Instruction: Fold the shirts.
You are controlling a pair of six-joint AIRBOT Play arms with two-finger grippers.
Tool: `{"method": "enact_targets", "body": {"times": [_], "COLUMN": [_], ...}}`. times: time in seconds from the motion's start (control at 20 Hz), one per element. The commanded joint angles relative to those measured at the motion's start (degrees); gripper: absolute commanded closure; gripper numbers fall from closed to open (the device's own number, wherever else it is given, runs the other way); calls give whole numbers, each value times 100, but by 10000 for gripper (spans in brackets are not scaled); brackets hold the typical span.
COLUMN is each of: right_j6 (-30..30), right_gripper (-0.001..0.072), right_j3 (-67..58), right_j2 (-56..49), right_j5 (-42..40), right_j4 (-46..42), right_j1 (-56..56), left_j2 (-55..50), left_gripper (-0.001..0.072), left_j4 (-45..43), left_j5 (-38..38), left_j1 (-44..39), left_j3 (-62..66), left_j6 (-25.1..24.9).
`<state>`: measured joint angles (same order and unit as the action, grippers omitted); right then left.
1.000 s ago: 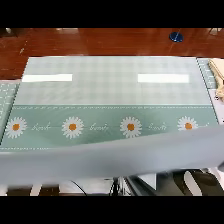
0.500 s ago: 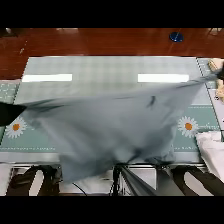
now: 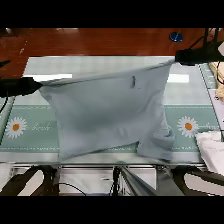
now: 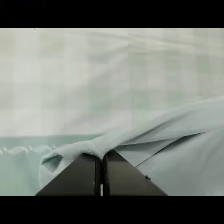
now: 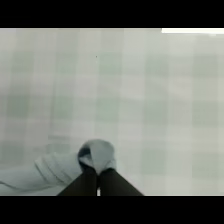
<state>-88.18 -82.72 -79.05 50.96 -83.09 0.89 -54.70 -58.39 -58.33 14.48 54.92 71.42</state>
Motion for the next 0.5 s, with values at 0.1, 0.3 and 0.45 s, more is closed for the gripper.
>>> {"method": "enact_targets", "body": {"times": [0.1,0.3,0.45], "right_j6": [-131,-127,79], "right_gripper": [693,690,331], "right_j3": [7,7,-223], "right_j2": [-621,-1010,-782], "right_j5": [-566,-57,402], "right_j4": [66,177,151], "right_j1": [-42,-39,13], "left_j2": [-957,-1567,-1517], "left_gripper": [687,679,294], "left_j4": [-7,-96,-361], "left_j5": [428,120,-629], "left_j1": [-258,-509,-83], "left_j3": [15,15,374], "left_j6": [-238,-50,-26]}}
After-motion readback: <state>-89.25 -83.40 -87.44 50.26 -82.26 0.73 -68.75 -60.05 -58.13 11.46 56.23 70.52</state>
